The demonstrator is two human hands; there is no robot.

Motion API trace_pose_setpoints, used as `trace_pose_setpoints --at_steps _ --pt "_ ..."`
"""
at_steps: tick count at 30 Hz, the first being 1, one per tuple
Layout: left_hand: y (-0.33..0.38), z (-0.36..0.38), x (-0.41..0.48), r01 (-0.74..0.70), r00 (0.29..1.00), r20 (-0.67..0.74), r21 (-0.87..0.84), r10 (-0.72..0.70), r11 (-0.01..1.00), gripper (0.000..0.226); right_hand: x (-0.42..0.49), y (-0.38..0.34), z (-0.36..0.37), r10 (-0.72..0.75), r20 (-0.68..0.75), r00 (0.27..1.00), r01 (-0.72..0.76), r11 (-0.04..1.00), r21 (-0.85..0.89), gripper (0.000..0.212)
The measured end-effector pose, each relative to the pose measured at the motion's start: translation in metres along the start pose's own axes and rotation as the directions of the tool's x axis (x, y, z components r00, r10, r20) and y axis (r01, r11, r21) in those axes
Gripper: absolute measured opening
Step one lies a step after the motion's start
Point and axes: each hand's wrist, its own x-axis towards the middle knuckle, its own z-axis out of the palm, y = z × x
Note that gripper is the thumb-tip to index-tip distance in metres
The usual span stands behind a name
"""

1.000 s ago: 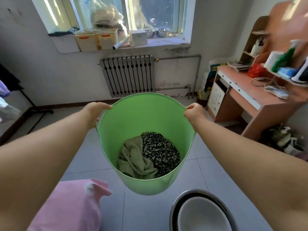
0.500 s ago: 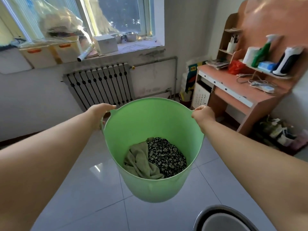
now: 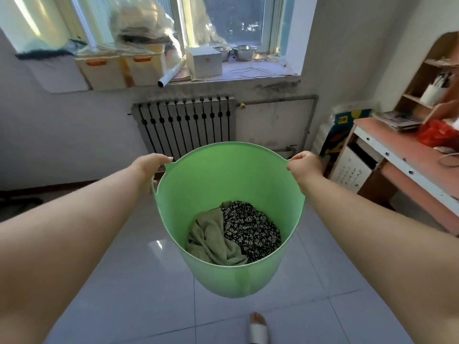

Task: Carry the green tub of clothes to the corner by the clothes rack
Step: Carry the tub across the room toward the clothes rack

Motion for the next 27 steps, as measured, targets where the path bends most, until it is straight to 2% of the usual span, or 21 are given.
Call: trace_pose_setpoints --at_steps 2,6,11,14,17,22,27 --pt "0.01 -0.017 0.037 0.029 0.999 -0.044 -0.012 -0.03 0.999 0.048 0.034 -0.029 0.037 -0.035 0.062 0.997 0.035 0.999 0.001 0.01" --pt "0.026 -0.045 0.089 0.057 0.978 -0.195 -0.073 -0.07 0.996 0.047 0.087 -0.085 0.104 -0.101 0.219 0.971 0.107 0.994 -0.018 0.012" --pt "0.035 -0.09 0.136 0.072 0.924 -0.354 -0.215 -0.147 0.974 0.013 0.134 -0.159 0.196 -0.203 0.392 0.897 0.234 0.972 -0.034 0.016" --pt "0.036 -0.121 0.158 0.075 0.877 -0.435 -0.292 -0.202 0.954 0.012 0.145 -0.202 0.258 -0.252 0.471 0.845 0.295 0.955 -0.018 0.019" --pt "0.03 -0.154 0.183 0.097 0.845 -0.472 -0.325 -0.25 0.941 0.022 0.15 -0.236 0.314 -0.289 0.529 0.798 0.342 0.94 -0.004 0.024" --pt "0.023 -0.23 0.236 0.146 0.778 -0.516 -0.407 -0.358 0.902 0.032 0.144 -0.291 0.423 -0.331 0.627 0.705 0.408 0.913 0.023 0.013" --pt "0.029 -0.321 0.284 0.237 0.743 -0.478 -0.467 -0.469 0.852 0.033 0.134 -0.349 0.539 -0.295 0.684 0.668 0.441 0.896 -0.045 0.02"
